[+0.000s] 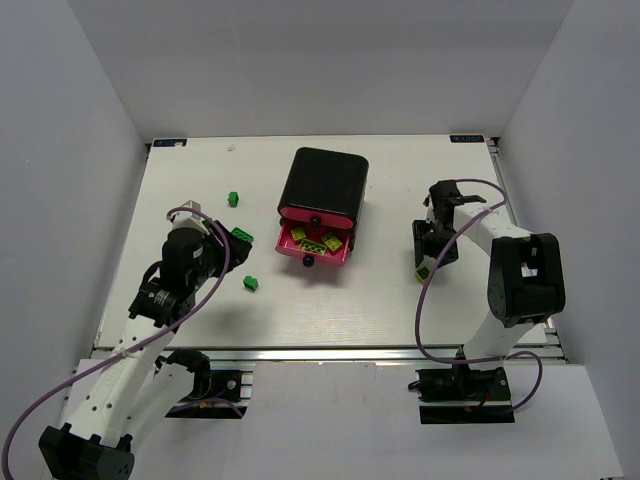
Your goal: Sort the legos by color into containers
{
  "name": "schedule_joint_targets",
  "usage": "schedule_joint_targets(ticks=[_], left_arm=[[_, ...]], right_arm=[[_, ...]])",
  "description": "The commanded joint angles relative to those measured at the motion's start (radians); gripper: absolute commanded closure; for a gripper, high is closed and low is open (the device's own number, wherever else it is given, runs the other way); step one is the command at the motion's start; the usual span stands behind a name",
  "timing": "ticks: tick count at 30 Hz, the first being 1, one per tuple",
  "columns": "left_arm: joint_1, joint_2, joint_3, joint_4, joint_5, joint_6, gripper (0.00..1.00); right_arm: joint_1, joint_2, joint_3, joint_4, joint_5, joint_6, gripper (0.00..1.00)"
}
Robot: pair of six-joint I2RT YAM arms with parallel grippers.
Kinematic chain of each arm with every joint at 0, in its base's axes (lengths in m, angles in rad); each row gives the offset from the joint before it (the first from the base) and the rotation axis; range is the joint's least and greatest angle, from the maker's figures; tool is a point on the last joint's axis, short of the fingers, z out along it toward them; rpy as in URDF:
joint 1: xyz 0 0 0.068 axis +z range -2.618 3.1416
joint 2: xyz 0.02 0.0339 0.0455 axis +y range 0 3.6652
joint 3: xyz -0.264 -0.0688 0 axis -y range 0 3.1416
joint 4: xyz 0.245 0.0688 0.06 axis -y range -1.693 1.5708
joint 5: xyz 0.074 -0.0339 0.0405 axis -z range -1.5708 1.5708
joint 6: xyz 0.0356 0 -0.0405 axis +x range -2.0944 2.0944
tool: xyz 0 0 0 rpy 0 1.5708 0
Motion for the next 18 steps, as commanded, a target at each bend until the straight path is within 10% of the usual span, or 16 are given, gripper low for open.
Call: schedule_joint_targets(ticks=[1,9,18], left_arm=[[0.003,-0.017,0.010,0.000,-0.010,-0.003,0.38],[0.003,0.000,0.002,0.017,-0.001,0.003,0.38],[0.003,0.006,0.002,0.026,0.002,0.007,0.38]], right_arm=[[-0.007,-0.037,0.000,-0.027,-0.012,0.017,0.37],[0.002,-0.100,-0.023,-0.031,-0.239,-0.153,0.32],[0.028,-0.064,-0.102,0.014,-0.079,-0.302,0.22]])
